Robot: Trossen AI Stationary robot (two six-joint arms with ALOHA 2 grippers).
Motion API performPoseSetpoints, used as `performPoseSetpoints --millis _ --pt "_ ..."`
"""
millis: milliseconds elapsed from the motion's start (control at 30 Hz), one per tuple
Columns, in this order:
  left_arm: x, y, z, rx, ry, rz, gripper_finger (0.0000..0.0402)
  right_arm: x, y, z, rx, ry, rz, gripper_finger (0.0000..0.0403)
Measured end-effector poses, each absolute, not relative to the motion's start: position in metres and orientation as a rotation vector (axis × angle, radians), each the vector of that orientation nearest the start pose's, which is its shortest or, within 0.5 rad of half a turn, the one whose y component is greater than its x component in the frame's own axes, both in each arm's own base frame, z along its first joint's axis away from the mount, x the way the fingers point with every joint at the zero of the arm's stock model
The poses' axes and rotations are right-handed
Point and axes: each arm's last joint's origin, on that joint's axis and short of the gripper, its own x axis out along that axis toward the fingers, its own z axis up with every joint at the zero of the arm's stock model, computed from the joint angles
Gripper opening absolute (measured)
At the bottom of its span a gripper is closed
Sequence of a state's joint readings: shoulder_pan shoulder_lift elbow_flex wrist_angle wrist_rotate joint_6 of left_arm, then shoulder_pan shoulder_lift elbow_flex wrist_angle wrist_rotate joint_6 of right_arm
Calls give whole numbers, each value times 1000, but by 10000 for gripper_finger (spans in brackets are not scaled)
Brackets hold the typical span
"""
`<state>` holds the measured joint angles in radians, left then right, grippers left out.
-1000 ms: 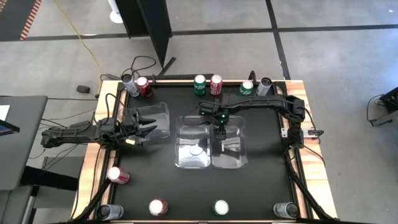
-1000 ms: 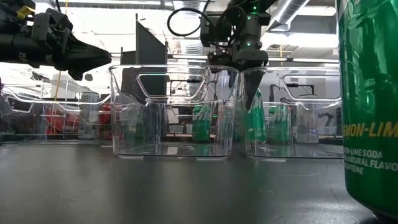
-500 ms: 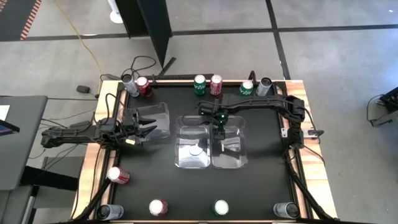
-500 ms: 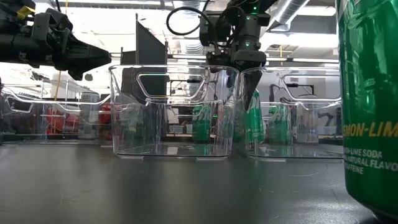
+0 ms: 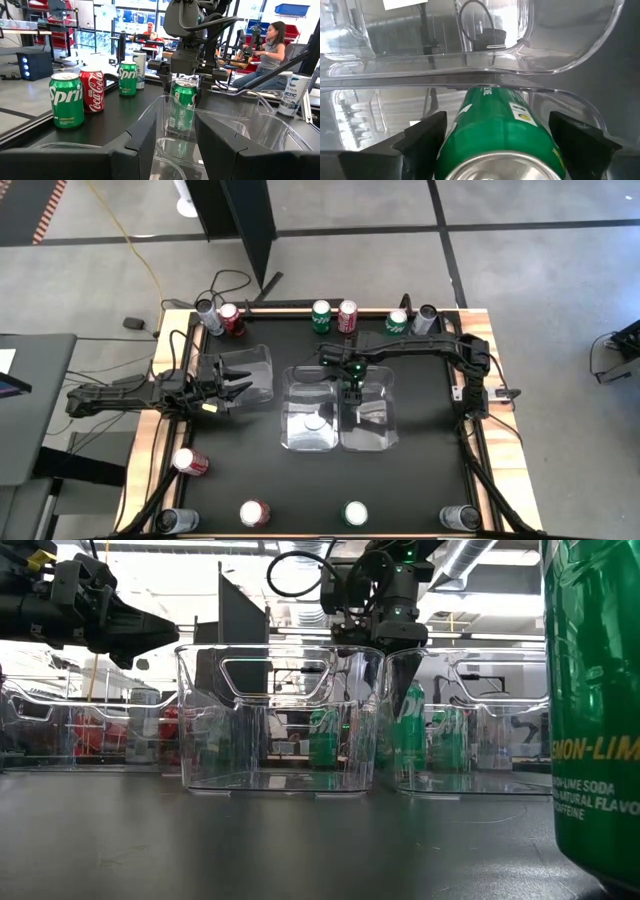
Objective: Sort soda cans
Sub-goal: Put the middle right green soda can into the right transparent bin, then put the top right white and blue soda can into the center transparent bin
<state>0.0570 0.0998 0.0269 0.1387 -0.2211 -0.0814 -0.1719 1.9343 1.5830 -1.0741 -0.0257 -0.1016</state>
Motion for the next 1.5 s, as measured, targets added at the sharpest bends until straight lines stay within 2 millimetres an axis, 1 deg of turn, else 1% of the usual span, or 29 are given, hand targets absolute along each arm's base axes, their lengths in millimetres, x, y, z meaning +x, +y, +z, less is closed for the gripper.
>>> performPoseSetpoints --millis 367,767,900,1000,1133,1300,1400,1500 --pt "101 12 178 -88 -78 275 132 376 -65 245 42 1409 -52 374" --pt "101 12 178 -88 -78 275 132 379 -66 270 13 1381 -66 374" --pt "101 12 178 -88 -78 275 132 378 -66 281 0 1384 -80 374" --pt "101 12 178 -88 -77 275 132 373 -66 294 -23 1389 -103 374" --pt "101 12 178 -88 -74 275 132 357 -69 322 -38 1306 -135 369" --pt "101 12 177 -89 -68 275 132 323 -85 358 -30 1206 -282 364" --pt "101 12 177 -90 -68 275 132 301 -101 370 42 1174 -373 362" --pt "101 12 177 -91 -69 275 132 281 -116 372 119 1181 -469 361"
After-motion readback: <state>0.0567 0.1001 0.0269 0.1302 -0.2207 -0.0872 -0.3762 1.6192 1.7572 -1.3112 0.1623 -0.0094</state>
